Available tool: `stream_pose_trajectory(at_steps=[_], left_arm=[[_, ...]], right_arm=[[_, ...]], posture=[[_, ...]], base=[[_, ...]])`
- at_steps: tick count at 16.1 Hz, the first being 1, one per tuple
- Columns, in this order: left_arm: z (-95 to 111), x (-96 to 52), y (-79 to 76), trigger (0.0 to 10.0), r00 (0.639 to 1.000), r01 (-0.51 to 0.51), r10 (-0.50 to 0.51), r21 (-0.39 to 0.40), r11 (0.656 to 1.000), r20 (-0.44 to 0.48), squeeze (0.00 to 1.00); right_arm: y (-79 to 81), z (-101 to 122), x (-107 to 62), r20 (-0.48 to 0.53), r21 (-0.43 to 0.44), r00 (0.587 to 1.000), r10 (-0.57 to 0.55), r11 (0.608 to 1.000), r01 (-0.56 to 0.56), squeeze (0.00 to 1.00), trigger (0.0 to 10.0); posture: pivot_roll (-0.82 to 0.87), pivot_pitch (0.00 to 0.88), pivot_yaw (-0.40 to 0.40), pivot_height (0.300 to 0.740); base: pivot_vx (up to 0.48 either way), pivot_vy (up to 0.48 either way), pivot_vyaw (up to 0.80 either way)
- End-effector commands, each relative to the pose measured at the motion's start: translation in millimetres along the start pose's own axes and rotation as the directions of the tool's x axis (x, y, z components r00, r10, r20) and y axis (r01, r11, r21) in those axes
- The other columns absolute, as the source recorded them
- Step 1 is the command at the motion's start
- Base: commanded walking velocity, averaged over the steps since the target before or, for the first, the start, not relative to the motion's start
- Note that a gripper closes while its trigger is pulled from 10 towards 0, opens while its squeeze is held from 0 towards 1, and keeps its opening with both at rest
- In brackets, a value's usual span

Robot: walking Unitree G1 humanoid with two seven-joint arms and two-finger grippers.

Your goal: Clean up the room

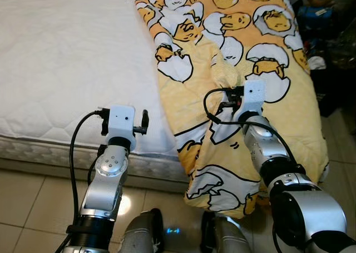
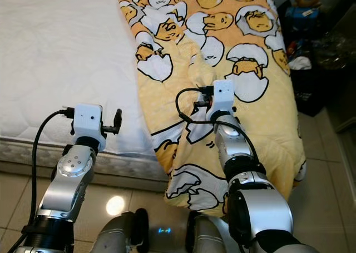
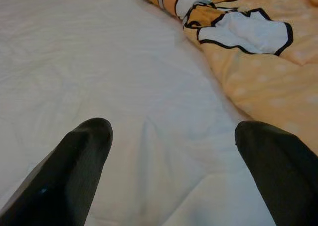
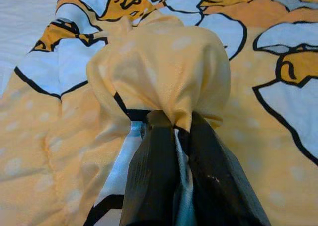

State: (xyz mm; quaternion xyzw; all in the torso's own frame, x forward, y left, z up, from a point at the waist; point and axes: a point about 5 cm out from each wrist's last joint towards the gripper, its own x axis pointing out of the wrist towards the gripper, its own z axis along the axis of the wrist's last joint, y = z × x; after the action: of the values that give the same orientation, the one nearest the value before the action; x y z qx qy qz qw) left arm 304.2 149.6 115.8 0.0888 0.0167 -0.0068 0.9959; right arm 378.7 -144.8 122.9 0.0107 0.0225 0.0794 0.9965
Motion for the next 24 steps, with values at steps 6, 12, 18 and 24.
stream_pose_trajectory(at_steps=[6,12,18,24], left_arm=[[-0.3,-1.9,-4.2,10.0,0.999,0.05,-0.051,0.063,0.997,0.018,0.0],[2.3,-3.2,-7.7,10.0,0.996,0.077,-0.079,0.062,0.995,0.028,0.0],[1.0,-4.8,-9.2,10.0,0.996,0.081,-0.082,0.057,0.995,0.019,0.0],[-0.8,-13.4,-15.5,10.0,0.992,0.129,-0.129,0.066,0.989,0.002,0.0]], right_arm=[[-1.3,8.8,0.7,0.049,-0.029,0.999,0.022,0.999,-0.021,0.0,0.0],[-9.3,9.5,0.3,0.043,-0.039,0.999,0.002,0.999,-0.001,0.0,0.0],[-7.2,26.0,8.4,0.067,-0.057,0.998,0.02,0.998,-0.016,0.0,0.0],[-14.9,52.5,20.7,0.062,-0.048,0.998,-0.013,0.999,0.016,0.0,0.0]], posture=[[0.11,0.127,-0.02,0.74],[0.11,0.143,-0.009,0.74],[0.12,0.156,-0.014,0.74],[0.16,0.182,-0.011,0.74]], base=[[0.0,0.455,0.0],[0.0,0.435,0.0],[0.0,0.436,0.0],[0.0,0.283,0.0]])
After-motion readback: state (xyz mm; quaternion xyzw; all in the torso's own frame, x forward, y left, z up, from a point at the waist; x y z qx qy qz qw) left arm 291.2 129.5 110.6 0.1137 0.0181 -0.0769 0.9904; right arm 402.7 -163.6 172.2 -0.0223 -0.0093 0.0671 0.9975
